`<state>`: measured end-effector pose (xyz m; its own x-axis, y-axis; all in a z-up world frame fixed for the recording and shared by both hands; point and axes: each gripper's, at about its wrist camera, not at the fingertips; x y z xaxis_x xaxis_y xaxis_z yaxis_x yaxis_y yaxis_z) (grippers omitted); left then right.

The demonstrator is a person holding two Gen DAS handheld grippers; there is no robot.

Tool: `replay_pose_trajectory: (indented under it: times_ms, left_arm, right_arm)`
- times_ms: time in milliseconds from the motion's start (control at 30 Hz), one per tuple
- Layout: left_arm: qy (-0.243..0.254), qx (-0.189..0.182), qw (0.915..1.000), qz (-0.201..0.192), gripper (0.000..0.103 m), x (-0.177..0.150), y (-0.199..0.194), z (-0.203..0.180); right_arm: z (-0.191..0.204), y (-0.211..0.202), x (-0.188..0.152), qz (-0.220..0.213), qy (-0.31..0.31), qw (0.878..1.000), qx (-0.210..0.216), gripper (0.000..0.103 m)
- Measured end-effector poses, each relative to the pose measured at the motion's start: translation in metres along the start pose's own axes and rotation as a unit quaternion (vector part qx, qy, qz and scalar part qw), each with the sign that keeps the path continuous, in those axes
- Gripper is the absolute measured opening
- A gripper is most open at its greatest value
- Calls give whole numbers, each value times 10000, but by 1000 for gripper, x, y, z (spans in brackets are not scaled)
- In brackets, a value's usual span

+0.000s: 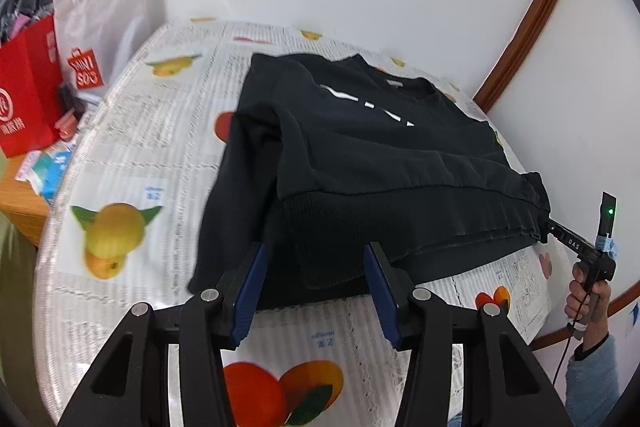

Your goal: Fold small clothes

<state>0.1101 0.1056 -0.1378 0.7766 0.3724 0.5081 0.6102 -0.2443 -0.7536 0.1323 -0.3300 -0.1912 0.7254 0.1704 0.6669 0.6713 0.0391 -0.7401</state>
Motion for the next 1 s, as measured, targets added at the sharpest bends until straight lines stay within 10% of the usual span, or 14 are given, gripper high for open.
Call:
replay_pose_trajectory:
  times_ms: [167, 400, 767, 1000]
  left_arm:
    - [-187, -96, 9996, 201, 33, 8, 23, 2]
    - [-157, -98, 9996, 235, 12, 14, 31, -6]
    - [-272, -759, 9967, -133, 10, 44, -15, -22]
    - [-227, -540, 9976, -358, 9, 81, -7, -35]
  right_arm:
    - [2, -1, 1, -37, -171, 9998, -80, 15]
    - [-7, 6, 6, -28, -51, 9999, 82, 22]
    - [-17, -35, 39, -809, 54, 9963, 273, 5]
    - [-15, -31, 89, -1101, 60, 9934, 315, 5]
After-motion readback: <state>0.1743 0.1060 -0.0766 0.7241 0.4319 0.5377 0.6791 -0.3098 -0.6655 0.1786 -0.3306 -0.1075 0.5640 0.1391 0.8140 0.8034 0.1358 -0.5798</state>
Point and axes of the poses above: each gripper's, at about its wrist camera, not at the fingertips, and y roughly the way its jaws point, z to its left, x to its top, and after that the axes turned 12 degrees about -y, right-handed
